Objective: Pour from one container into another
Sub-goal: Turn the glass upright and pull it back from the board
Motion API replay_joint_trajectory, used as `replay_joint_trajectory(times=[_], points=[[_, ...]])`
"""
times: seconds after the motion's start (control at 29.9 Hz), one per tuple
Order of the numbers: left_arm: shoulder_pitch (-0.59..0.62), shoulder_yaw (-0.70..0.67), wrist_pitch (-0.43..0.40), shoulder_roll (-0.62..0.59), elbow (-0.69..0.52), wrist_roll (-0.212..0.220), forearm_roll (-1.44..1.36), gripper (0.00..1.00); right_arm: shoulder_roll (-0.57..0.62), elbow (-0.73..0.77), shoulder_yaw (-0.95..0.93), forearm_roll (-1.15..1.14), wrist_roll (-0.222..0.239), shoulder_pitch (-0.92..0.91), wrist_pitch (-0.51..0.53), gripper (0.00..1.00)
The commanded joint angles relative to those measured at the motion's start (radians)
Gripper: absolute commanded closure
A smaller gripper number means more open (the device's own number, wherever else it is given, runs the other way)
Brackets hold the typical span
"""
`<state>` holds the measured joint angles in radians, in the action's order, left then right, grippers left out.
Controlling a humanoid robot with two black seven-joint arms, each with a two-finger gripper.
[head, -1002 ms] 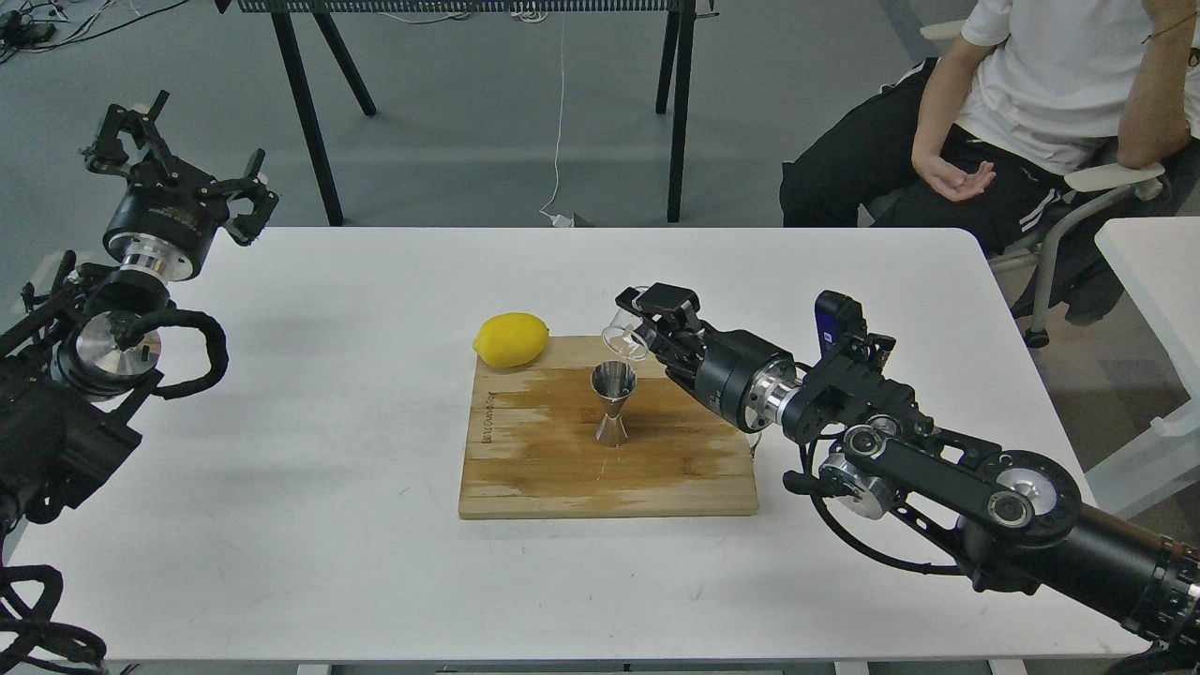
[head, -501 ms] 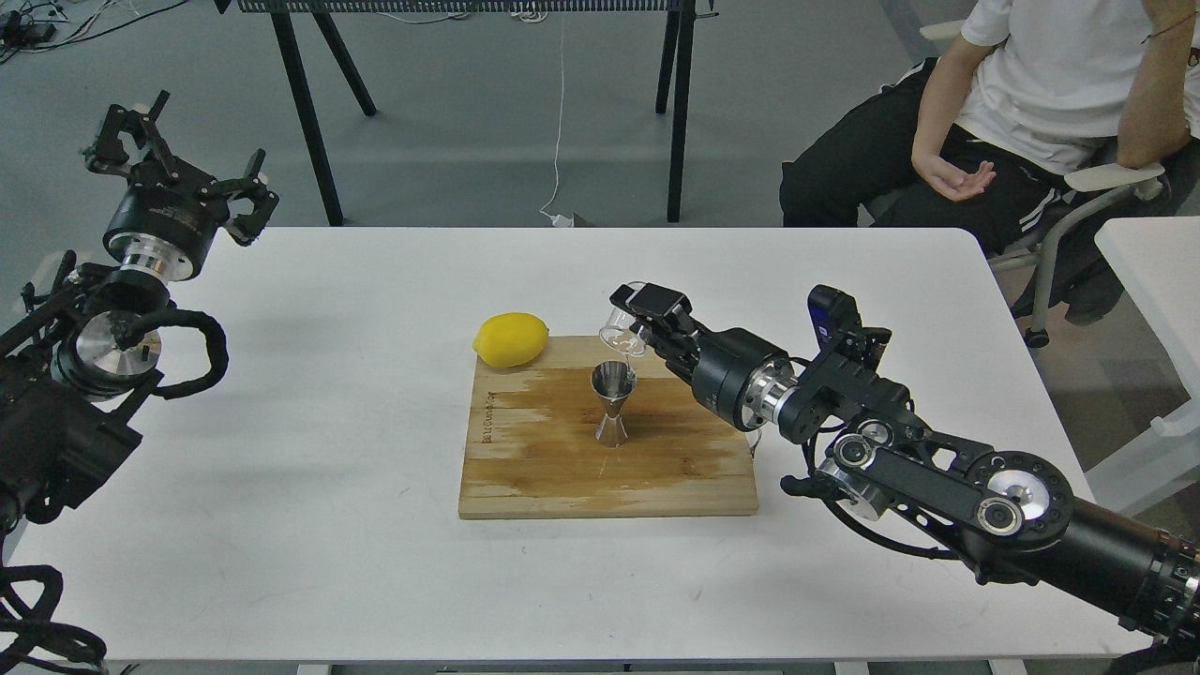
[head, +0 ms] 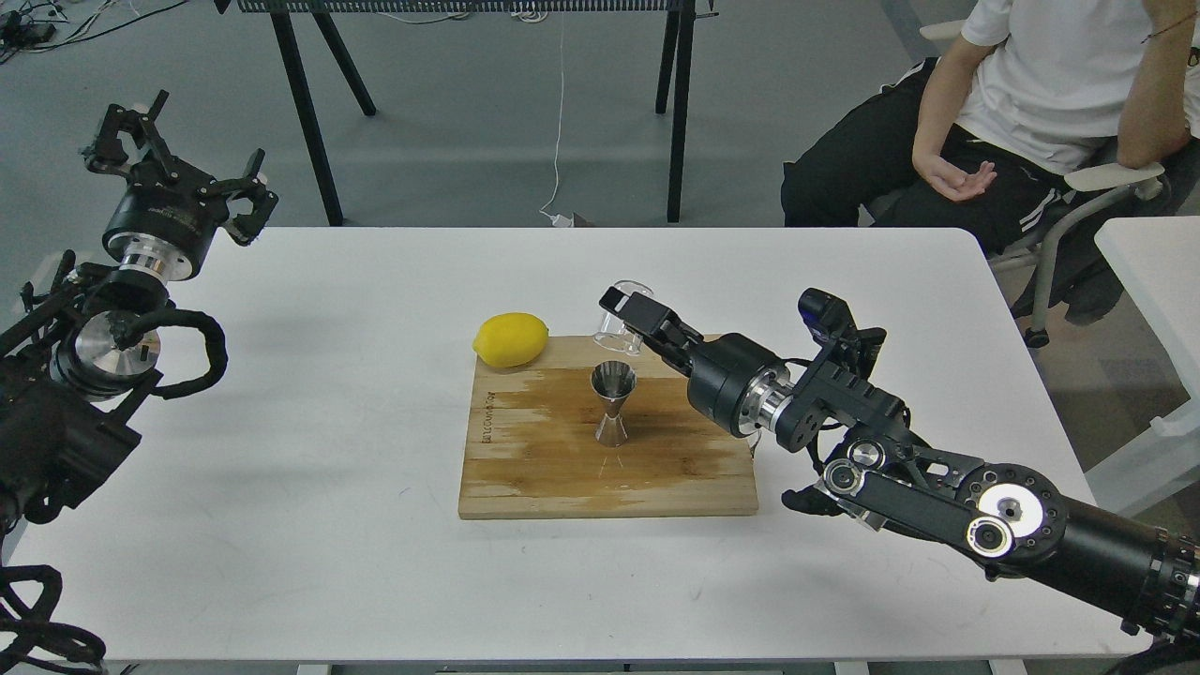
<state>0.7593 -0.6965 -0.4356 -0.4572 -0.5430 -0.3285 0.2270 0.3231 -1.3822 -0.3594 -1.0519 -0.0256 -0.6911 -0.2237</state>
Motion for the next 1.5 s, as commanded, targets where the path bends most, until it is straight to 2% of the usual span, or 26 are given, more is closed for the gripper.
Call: replay_joint_trajectory(times=[0.0,0.27,0.53,0.77,0.9,1.04,1.2,1.34,1.47], points=[[0.0,0.0,0.0,-0.001,0.0,0.0,0.0,0.0,0.013,0.0,0.016,-0.013,-0.007,-0.01,-0.008,0.64],[-0.002,0.0,0.002,-0.005,0.0,0.0,0.0,0.0,0.013,0.0,0.025,-0.045,-0.053,-0.008,-0.029,0.64],[-0.002,0.0,0.0,-0.006,0.0,-0.001,0.0,0.0,0.019,-0.003,0.013,-0.011,-0.05,-0.005,-0.031,0.64],[-0.009,-0.002,-0.002,-0.015,0.0,-0.003,0.002,0.0,0.06,-0.067,-0.082,0.329,-0.051,0.059,-0.025,0.64],[-0.014,-0.002,-0.003,-0.032,-0.002,-0.001,0.002,0.0,0.082,-0.123,-0.238,0.455,-0.039,0.168,-0.008,0.64],[-0.014,-0.002,-0.003,-0.034,-0.002,-0.003,0.002,0.0,0.083,-0.143,-0.421,0.643,-0.005,0.286,0.05,0.64],[-0.014,-0.005,-0.003,-0.032,-0.002,-0.003,0.002,0.0,0.077,-0.14,-0.567,0.879,0.018,0.393,0.06,0.64],[-0.014,-0.011,-0.002,-0.029,-0.002,-0.003,0.003,0.0,0.074,-0.109,-0.673,1.142,0.018,0.472,0.067,0.63],[-0.015,-0.011,-0.002,-0.028,-0.002,-0.003,0.003,0.0,0.068,-0.017,-0.765,1.335,0.027,0.559,0.185,0.63]])
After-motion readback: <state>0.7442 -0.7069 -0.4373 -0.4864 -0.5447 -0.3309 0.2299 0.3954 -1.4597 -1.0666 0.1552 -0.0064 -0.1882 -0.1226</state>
